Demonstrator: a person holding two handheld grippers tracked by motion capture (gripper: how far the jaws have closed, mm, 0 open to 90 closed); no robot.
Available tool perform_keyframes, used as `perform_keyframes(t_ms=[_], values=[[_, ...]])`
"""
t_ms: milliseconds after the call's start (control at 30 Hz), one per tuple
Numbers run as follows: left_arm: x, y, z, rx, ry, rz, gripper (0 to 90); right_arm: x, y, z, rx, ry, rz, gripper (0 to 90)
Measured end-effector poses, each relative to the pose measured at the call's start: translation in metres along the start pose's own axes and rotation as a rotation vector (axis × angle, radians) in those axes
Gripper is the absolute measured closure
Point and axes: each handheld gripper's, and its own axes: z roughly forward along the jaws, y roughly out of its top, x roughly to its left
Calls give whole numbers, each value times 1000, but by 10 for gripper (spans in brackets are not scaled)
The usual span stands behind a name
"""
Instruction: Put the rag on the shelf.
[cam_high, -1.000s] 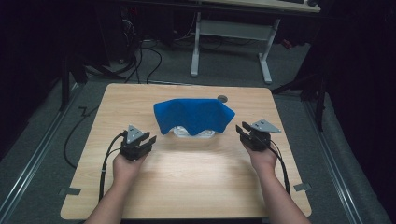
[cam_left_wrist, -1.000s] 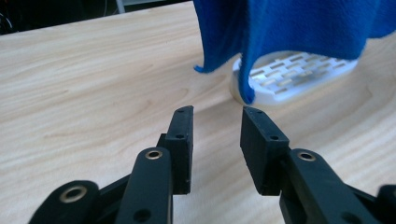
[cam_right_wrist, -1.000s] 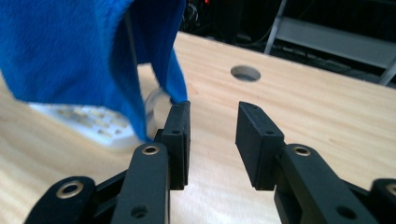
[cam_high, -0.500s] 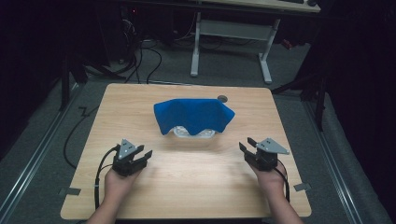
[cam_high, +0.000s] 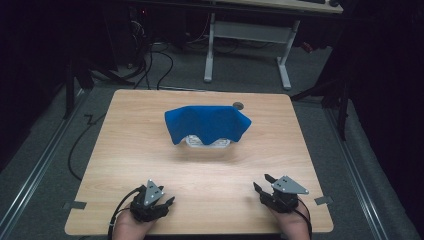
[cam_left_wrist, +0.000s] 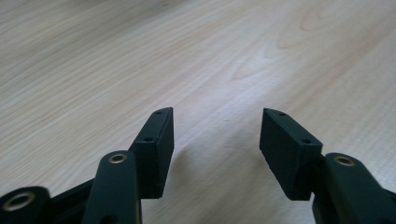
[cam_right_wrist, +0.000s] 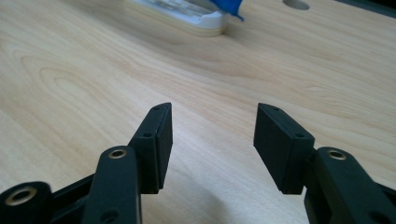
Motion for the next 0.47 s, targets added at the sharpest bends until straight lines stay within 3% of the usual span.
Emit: perform_keyframes(t_ms=[67, 167, 467], values=[[-1, 3, 2, -4, 12, 24, 447, 1, 1, 2, 5, 0, -9, 464], [3, 3, 4, -11, -9, 0, 443, 1, 2, 7, 8, 7, 5, 460], [10, 1, 3, -17, -12, -38, 442, -2, 0, 8, 11, 12, 14, 461]])
